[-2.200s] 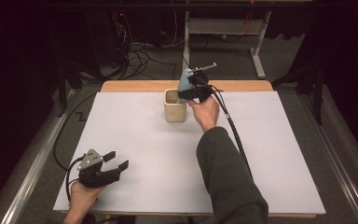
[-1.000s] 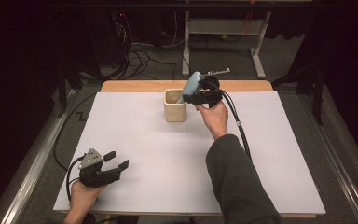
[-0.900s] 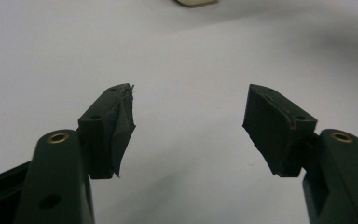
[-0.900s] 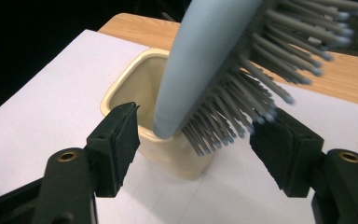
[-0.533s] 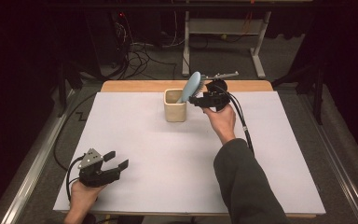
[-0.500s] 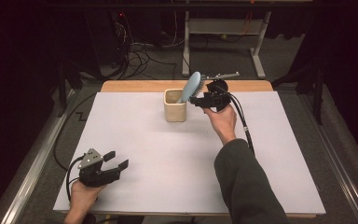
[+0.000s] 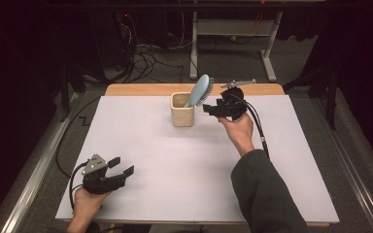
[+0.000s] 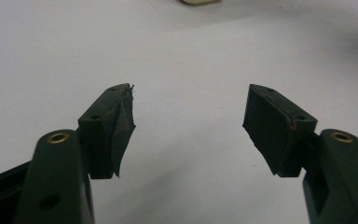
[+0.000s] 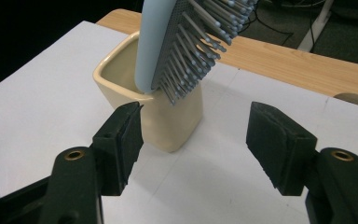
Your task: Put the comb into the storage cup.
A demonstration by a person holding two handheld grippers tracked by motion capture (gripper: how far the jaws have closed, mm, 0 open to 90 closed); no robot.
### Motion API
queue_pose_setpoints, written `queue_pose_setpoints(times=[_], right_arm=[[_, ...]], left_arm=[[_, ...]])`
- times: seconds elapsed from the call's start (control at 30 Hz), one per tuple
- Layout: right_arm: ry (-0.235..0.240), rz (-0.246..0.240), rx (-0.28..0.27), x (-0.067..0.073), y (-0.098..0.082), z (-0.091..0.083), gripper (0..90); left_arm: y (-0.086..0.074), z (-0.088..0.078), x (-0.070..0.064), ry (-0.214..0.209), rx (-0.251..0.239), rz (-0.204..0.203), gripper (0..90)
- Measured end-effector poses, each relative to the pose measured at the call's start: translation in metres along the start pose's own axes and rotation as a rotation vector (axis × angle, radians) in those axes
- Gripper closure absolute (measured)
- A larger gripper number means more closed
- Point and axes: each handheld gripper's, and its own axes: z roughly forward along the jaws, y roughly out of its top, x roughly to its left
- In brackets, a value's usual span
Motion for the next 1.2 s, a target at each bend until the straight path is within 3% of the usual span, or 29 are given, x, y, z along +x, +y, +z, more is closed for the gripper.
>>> queue_pose_setpoints(times=[1.2], right_arm=[[-0.046, -0.003, -0.090, -0.022, -0.025, -0.056, 36.1]], left_arm=[[0.000, 0.000, 0.001, 0.002, -0.002, -0.012, 33.8]])
